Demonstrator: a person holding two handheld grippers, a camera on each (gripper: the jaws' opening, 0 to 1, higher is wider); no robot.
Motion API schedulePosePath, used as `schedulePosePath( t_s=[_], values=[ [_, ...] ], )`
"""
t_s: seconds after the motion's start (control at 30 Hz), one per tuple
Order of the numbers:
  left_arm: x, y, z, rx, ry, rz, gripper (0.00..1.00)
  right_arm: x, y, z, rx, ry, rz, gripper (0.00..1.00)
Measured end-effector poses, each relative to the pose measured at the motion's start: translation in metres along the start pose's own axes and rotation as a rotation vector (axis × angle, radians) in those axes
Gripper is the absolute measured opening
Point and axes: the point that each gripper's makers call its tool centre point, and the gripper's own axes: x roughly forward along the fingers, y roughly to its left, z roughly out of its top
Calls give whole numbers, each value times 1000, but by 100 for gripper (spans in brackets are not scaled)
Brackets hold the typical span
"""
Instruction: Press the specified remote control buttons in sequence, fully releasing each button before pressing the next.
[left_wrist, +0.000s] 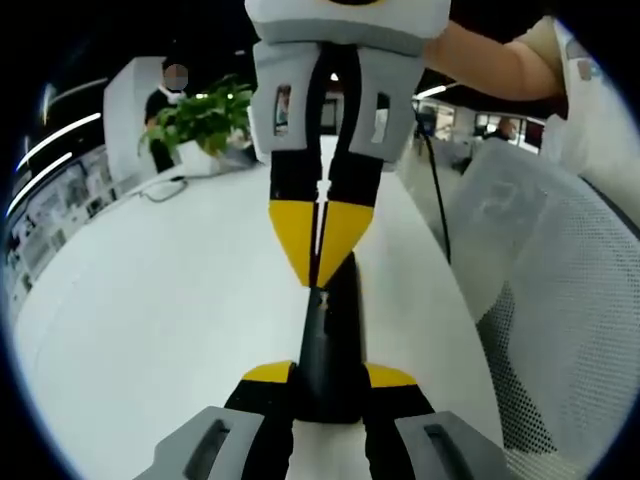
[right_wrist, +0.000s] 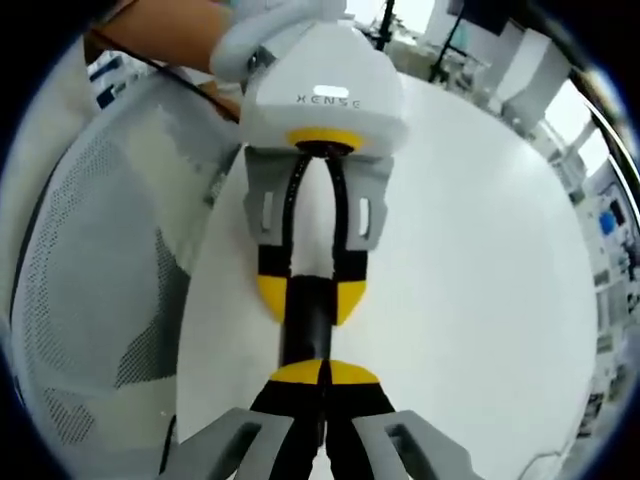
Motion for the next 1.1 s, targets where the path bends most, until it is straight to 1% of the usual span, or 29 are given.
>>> schedulePosePath(
  t_s=[0.37, 0.8, 1.1],
  values=[
    [0, -1, 1, -2, -2, 1, 24, 4, 0, 1, -6, 0, 6, 0],
    [0, 1, 0, -1, -4, 0, 24, 17, 9, 0, -11, 10, 33, 0],
    [0, 0, 1, -2, -9, -1, 24, 27, 11, -2, -4, 16, 52, 0]
  ],
)
